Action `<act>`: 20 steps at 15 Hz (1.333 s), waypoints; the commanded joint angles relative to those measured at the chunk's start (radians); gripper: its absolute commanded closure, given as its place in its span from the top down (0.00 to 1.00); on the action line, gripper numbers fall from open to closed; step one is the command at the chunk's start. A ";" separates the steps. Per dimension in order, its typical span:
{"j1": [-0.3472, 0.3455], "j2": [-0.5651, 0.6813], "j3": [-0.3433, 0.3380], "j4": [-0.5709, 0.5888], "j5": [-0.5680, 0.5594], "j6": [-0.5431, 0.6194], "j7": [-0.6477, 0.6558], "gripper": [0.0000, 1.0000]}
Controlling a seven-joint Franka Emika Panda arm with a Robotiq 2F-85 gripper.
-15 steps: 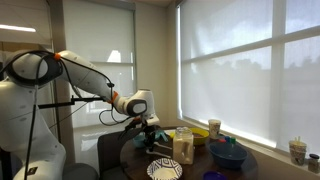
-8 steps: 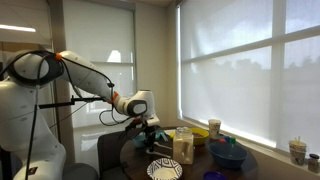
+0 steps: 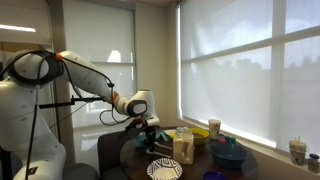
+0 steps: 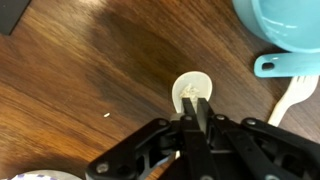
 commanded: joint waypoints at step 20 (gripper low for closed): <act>-0.004 -0.012 -0.020 -0.008 -0.014 0.027 0.026 0.37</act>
